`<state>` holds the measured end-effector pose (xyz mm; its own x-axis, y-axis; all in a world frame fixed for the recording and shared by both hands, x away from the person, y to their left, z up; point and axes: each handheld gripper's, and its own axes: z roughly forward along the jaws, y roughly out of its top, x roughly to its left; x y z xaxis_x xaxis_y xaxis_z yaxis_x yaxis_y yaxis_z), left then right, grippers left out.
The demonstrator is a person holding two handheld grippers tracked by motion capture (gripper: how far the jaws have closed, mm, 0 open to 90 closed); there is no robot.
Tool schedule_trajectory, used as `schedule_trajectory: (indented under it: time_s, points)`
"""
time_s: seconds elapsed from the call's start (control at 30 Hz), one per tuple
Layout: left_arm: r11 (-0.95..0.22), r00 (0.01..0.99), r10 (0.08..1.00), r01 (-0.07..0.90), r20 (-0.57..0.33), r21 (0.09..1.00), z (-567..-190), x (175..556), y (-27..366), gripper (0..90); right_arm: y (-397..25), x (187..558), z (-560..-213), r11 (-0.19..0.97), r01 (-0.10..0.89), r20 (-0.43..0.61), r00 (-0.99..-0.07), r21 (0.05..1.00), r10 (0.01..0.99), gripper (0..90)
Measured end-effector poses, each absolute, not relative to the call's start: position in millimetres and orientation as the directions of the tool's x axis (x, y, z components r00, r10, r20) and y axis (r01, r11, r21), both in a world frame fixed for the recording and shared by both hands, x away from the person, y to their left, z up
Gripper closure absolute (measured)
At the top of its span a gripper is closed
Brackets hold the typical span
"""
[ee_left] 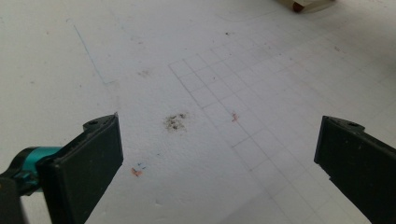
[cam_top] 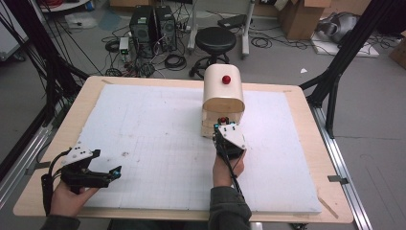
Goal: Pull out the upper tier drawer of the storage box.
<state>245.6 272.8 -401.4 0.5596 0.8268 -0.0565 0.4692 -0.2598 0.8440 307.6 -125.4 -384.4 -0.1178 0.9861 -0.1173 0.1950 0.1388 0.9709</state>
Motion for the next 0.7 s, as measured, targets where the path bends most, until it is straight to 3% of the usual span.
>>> schedule_trajectory:
  time_s: [0.7]
  points:
    - [-0.263, 0.560, 0.827, 0.469, -0.054, 0.843, -401.4, 245.7, 272.8, 1.7, -129.5, 301.1, -382.2, 0.126, 0.209, -0.097, -0.144, 0.970, 0.985, 72.7]
